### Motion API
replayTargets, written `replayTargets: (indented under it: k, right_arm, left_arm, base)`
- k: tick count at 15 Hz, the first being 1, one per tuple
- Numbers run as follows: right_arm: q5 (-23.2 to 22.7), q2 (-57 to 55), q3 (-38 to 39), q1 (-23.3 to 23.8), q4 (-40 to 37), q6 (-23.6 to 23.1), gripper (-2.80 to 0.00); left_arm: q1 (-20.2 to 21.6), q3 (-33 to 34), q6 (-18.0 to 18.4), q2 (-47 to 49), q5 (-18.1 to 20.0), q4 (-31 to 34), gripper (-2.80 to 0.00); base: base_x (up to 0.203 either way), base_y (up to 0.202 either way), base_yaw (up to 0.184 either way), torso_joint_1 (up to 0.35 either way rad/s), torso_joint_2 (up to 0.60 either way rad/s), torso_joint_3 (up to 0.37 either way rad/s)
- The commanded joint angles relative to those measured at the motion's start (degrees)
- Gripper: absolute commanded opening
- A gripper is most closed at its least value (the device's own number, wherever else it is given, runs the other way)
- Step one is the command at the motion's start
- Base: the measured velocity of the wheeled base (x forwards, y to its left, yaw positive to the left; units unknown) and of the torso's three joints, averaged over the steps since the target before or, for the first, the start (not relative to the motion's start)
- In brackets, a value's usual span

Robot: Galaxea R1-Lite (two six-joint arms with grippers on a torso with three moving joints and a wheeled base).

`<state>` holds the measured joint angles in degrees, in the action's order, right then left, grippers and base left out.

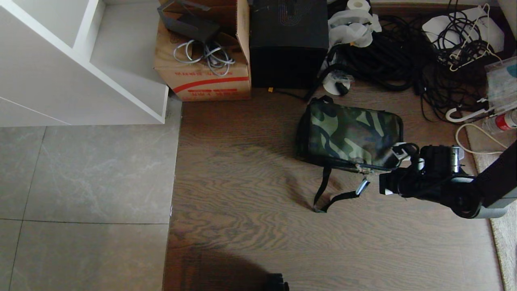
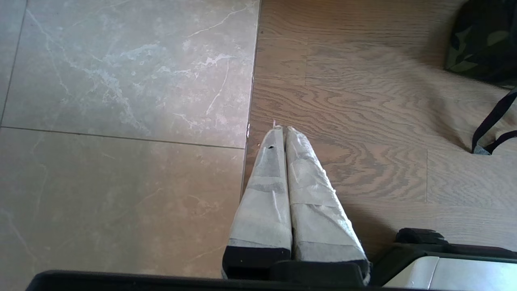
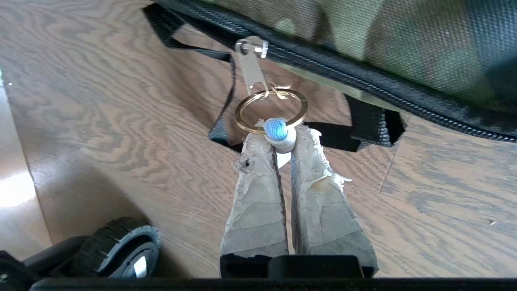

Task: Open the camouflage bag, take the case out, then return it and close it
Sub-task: Open the top of the storage box

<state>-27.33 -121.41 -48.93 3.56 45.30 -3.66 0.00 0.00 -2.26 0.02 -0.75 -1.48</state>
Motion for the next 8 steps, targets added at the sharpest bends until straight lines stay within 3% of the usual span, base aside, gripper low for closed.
replayTargets:
  k: [1,8]
  right_arm:
    - [-0.27,1.27,0.33,-0.48,-0.03,-0.03,-2.8]
    - [-3.33,0.92,-0.68,1.57,-1.55,-0.61,-2.8]
  left_arm:
    - [0.02,0.53,-0.03,-0.02,-0.05,-0.02,-2.8]
    - [0.0,0.53,-0.03,0.02,-0.05,-0.07,-2.8]
  base:
    - [0.0,0.0,0.0,0.0,0.0,0.0]
    - [0.0,0.0,0.0,0.0,0.0,0.0]
